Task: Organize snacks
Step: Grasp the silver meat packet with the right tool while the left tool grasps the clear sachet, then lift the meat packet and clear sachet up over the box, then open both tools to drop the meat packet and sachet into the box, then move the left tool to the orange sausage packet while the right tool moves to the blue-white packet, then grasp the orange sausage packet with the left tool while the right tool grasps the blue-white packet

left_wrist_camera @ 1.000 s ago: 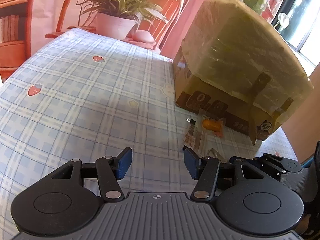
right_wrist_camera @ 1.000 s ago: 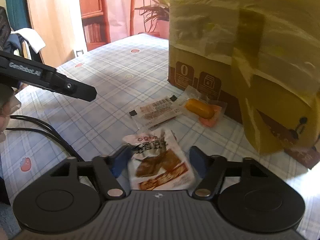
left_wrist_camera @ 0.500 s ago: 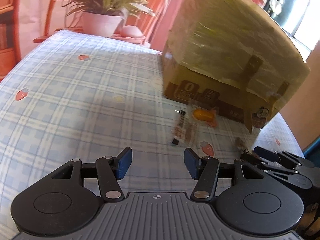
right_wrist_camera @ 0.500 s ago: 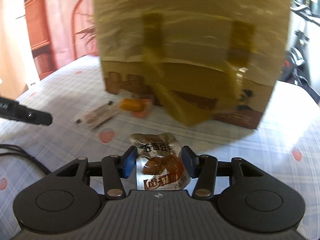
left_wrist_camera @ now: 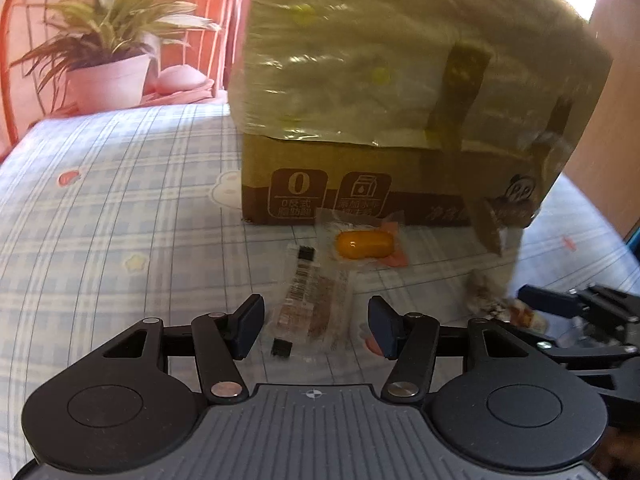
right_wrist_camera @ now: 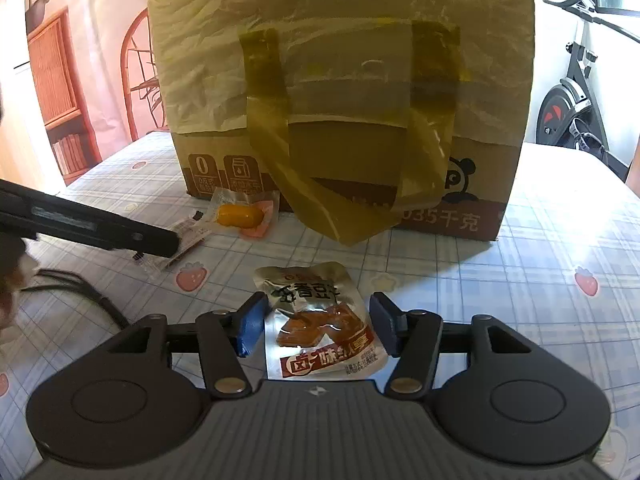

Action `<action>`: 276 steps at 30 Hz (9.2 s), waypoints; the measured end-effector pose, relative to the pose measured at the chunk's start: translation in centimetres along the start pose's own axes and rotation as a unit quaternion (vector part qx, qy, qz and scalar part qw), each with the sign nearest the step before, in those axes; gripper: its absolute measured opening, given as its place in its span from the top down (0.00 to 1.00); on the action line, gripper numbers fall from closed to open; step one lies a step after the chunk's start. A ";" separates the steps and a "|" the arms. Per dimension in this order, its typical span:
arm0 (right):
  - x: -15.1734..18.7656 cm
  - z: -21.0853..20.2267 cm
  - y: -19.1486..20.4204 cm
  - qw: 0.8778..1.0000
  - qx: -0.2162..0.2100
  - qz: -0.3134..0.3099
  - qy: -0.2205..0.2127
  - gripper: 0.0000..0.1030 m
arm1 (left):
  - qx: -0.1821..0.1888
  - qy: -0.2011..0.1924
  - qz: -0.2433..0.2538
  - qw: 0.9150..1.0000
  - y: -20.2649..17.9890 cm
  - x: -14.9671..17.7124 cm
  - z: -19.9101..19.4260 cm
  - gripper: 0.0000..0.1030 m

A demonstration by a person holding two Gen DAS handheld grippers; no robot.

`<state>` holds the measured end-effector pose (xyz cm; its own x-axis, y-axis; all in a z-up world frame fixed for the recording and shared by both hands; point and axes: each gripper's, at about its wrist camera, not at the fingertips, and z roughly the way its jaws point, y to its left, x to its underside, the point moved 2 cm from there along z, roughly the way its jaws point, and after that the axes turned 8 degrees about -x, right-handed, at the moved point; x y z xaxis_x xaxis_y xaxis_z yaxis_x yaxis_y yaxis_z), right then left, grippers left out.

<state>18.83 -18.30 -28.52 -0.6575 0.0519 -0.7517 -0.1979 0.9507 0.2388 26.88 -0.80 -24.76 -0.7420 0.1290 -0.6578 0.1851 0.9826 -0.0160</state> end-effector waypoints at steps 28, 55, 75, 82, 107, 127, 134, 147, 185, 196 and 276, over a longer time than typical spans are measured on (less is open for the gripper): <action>0.0 -0.7 -0.1 1.000 -0.002 0.006 -0.026 0.41 | -0.025 -0.031 -0.053 0.998 1.3 4.4 -3.5 0.59; 0.4 0.5 2.2 0.998 -0.016 -0.057 0.021 0.37 | -0.004 -0.046 -0.075 0.996 2.0 4.7 -3.8 0.59; -0.1 -0.4 0.7 1.000 -0.002 -0.001 -0.005 0.66 | 0.002 -0.061 -0.080 0.995 2.4 4.3 -4.3 0.59; -1.0 -1.9 0.6 1.000 0.003 0.011 -0.022 0.75 | 0.006 -0.061 -0.068 0.996 2.1 3.5 -4.7 0.59; -2.0 -3.9 0.8 0.999 0.008 0.010 -0.038 0.93 | 0.017 -0.096 -0.067 0.993 2.0 2.1 -7.1 0.59; -1.8 -5.0 -0.1 0.997 -0.012 0.055 -0.059 0.95 | -0.002 -0.107 -0.085 0.991 2.8 2.8 -8.5 0.59; -2.6 -6.9 -0.1 0.994 -0.022 0.066 -0.087 0.95 | 0.004 -0.122 -0.082 0.989 2.7 2.1 -9.5 0.59; -10.9 -14.3 0.7 0.977 -0.042 0.030 -0.206 0.95 | 0.040 -0.228 -0.040 0.972 0.6 -5.3 -15.6 0.59; -20.8 -6.8 -5.8 0.983 0.026 0.046 -0.178 0.64 | -0.003 -0.179 0.000 0.984 -1.7 -18.4 -8.0 0.35; -17.5 -10.9 -3.4 0.978 0.022 0.030 -0.204 0.64 | 0.003 -0.195 -0.005 0.981 -1.1 -16.1 -11.4 0.33; 0.5 -3.3 -6.2 0.998 0.021 0.059 -0.020 0.44 | -0.026 -0.041 -0.007 0.999 -3.6 -2.2 4.4 0.44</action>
<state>17.38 -25.18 -28.34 -0.6450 0.1751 -0.7438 -0.0897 0.9493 0.3012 30.70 -5.22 -26.60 -0.6883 0.1063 -0.7176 0.1399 0.9901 0.0125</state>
